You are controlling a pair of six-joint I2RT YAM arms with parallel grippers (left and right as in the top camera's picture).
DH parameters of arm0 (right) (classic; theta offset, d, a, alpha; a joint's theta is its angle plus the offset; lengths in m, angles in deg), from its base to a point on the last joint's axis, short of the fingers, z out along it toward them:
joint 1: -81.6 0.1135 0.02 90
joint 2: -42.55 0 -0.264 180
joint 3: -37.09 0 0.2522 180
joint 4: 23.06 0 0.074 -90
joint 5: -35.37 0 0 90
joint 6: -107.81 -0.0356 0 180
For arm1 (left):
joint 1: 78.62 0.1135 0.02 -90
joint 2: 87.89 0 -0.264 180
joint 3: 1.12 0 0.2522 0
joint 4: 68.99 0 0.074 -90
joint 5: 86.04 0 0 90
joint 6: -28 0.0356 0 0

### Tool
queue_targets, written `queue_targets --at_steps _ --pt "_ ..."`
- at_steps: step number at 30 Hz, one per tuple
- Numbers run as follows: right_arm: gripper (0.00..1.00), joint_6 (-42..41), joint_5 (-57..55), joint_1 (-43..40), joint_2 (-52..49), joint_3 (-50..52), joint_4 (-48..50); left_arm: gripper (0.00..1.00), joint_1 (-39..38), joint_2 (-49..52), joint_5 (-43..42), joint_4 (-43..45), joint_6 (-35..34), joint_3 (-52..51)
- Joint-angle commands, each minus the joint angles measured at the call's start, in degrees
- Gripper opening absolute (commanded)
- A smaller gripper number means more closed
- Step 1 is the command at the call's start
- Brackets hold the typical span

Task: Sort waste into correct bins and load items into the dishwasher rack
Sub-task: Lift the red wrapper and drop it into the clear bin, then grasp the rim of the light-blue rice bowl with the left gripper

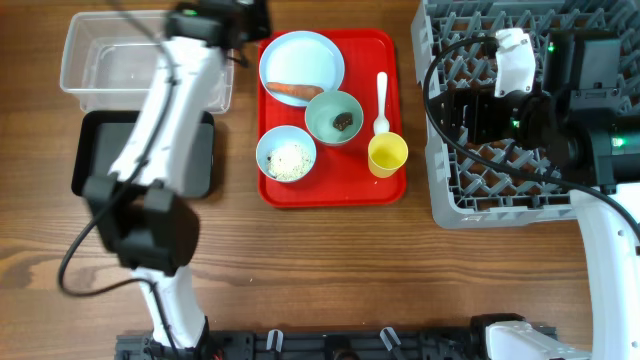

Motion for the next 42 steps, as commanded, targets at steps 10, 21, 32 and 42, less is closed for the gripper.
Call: queue_targets --at_steps 10,21,32,42 --pt "1.00 -0.4 0.5 -0.2 -0.8 -0.8 0.5 0.67 11.9 11.8 4.3 -1.8 -12.0 -0.6" --pt "1.00 -0.4 0.5 -0.2 -0.8 -0.8 0.4 1.00 11.8 6.5 -5.1 -1.0 -7.6 -0.6" --pt "1.00 -0.4 0.5 -0.2 -0.8 -0.8 0.4 0.99 5.6 -2.6 -14.1 -19.3 -1.1 -0.6" --pt "1.00 -0.4 0.5 -0.2 -0.8 -0.8 0.6 0.85 -0.5 -4.8 -9.9 -40.0 3.5 -0.6"
